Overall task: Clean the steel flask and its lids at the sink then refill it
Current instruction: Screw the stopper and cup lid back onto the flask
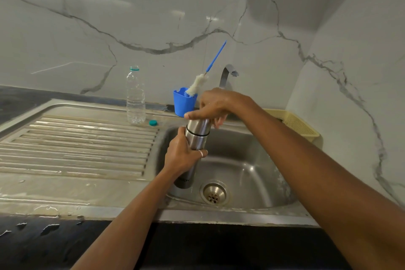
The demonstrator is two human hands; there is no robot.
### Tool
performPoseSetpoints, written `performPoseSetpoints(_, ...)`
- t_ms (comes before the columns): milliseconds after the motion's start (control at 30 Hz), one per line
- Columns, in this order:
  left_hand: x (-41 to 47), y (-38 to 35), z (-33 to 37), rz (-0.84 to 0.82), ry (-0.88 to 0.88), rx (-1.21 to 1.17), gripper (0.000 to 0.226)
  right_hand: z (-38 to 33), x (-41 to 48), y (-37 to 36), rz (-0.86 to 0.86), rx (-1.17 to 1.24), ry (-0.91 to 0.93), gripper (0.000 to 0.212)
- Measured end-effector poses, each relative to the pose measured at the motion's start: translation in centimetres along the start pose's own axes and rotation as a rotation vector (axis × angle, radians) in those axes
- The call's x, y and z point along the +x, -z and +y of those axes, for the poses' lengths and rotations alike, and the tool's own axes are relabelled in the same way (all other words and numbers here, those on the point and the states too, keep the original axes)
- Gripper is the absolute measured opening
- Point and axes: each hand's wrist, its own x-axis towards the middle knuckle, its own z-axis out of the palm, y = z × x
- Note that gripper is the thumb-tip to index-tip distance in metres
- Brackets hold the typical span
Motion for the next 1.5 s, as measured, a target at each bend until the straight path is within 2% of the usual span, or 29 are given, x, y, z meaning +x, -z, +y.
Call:
performPoseSetpoints(67,-0.1,-0.1,0.0,-0.016,-0.001,0.001,0.068,-0.3,-0.3,-0.8,0.124,-0.117,-0.057,0.073)
performPoseSetpoints(133,-0.2,-0.1,0.1,-0.026,-0.005,0.0,0.069,-0.2,-0.2,-0.9,0.18,-0.154,-0.078,0.076)
performPoseSetpoints(200,0.0,-0.1,0.1,-0.022,-0.004,-0.008,0.07,0.0,-0.1,-0.3,0.091,-0.06,-0.022,0.066)
performPoseSetpoints(267,0.1,-0.1,-0.1,-0.013,0.0,-0.019,0.071,0.4,0.1,0.4,-0.078,0.045,0.071,0.049)
performPoseSetpoints(367,0.1,-0.2,-0.1,-0.007,-0.003,-0.016,0.071,0.6,0.0,0.9,-0.169,0.135,0.134,0.058)
performPoseSetpoints(500,0.1,-0.2,-0.1,-0.023,-0.007,-0.023,0.07,0.9,0.4,0.4,-0.072,-0.001,0.116,0.042)
performPoseSetpoints(600,0.1,-0.1,-0.2,-0.045,-0.016,-0.02,0.07,0.6,0.2,-0.4,0.001,-0.107,0.045,0.056)
performPoseSetpoints(733,0.0,-0.2,0.0,-0.07,-0.024,-0.028,0.069,0.3,-0.1,-2.0,0.251,-0.263,0.056,0.068)
performPoseSetpoints(833,0.1,-0.1,0.0,-0.087,-0.039,-0.057,0.072,1.3,0.4,-2.8,0.291,-0.347,0.173,0.068)
performPoseSetpoints(933,0.0,0.0,0.2,-0.111,-0.074,-0.08,0.08,2.3,0.5,-3.2,0.325,-0.419,0.364,0.063)
performPoseSetpoints(1000,-0.1,0.2,0.4,-0.128,-0.077,-0.085,0.074,2.6,0.4,-3.4,0.4,-0.477,0.474,0.061)
performPoseSetpoints(1100,-0.1,0.1,0.6,-0.145,-0.081,-0.098,0.07,2.9,0.2,-3.7,0.45,-0.51,0.53,0.058)
performPoseSetpoints(1267,-0.2,-0.4,0.5,-0.121,-0.087,-0.052,0.076,2.6,0.2,-4.9,0.538,-0.436,0.464,0.04)
performPoseSetpoints(1367,-0.2,-0.4,0.2,-0.067,-0.057,-0.025,0.08,1.8,0.3,-5.6,0.595,-0.413,0.347,0.044)
performPoseSetpoints(1500,-0.3,-0.2,0.3,-0.013,-0.041,-0.012,0.07,0.3,0.2,-5.7,0.624,-0.409,0.211,0.045)
